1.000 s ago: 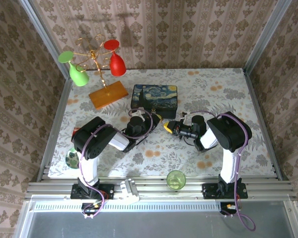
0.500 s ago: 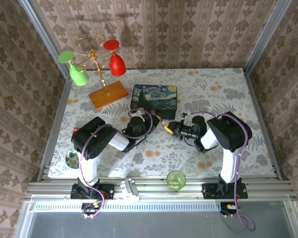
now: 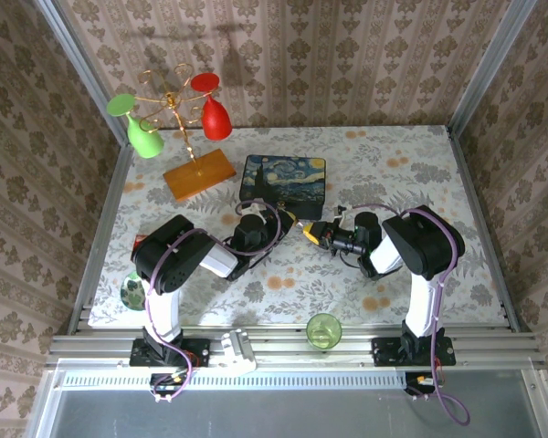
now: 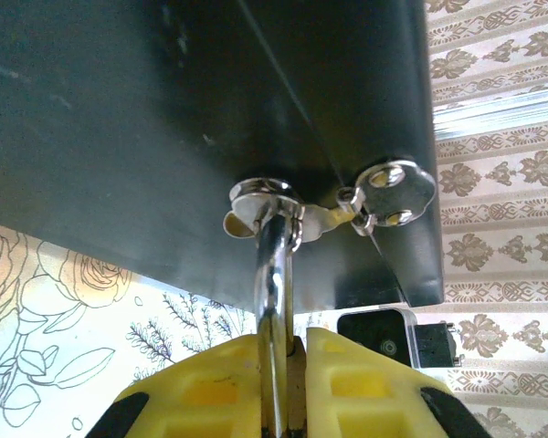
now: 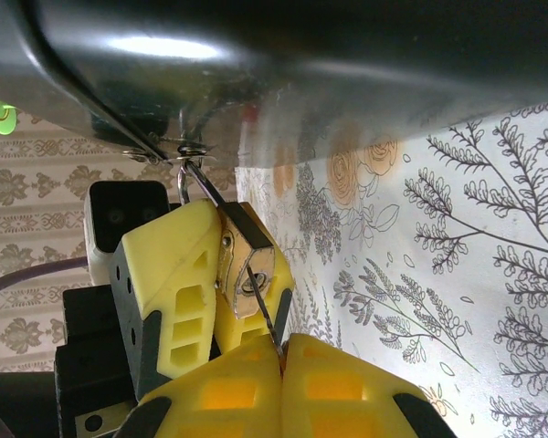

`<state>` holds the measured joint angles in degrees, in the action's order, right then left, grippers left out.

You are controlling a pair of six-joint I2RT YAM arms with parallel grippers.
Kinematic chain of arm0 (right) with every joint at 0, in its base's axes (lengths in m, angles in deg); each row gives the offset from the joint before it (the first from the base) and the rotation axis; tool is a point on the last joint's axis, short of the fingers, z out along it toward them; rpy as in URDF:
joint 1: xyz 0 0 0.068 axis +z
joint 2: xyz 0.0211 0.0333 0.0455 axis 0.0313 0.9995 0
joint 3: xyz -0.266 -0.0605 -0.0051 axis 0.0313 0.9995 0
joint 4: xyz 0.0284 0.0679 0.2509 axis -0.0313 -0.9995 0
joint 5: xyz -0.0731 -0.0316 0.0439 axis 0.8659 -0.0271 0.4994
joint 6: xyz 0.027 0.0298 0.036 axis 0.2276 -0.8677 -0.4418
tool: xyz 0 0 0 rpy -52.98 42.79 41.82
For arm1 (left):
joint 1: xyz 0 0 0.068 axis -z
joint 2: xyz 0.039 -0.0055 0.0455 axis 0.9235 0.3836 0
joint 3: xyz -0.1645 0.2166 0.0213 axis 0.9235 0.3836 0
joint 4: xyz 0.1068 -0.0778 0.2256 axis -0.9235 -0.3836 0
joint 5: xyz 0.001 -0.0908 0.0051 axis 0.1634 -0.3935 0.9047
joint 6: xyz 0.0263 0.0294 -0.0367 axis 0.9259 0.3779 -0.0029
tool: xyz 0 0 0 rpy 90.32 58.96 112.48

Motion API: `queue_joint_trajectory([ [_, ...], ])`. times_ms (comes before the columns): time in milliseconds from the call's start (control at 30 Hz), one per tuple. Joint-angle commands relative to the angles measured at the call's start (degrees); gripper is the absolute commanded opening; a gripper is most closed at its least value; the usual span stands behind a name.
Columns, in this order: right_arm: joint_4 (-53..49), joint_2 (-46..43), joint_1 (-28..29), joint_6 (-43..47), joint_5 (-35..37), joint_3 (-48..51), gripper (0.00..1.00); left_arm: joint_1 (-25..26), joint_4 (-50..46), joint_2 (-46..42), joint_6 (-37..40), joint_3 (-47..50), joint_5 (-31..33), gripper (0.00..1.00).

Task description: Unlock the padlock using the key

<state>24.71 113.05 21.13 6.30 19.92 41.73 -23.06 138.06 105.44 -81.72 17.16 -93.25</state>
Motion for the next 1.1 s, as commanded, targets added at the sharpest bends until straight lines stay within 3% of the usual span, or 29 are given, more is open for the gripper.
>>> queue_joint_trajectory([
  [0, 1.5, 1.1, 0.5, 0.4, -0.1, -1.0, 0.00, 0.4, 2.9, -2.4, 1.0, -1.7, -0.6, 0.00],
  [1067, 1.7, 0.4, 1.4, -1.5, -0.4, -4.9, 0.00, 1.6, 7.1, -0.1, -1.7, -2.0, -1.2, 0.00],
])
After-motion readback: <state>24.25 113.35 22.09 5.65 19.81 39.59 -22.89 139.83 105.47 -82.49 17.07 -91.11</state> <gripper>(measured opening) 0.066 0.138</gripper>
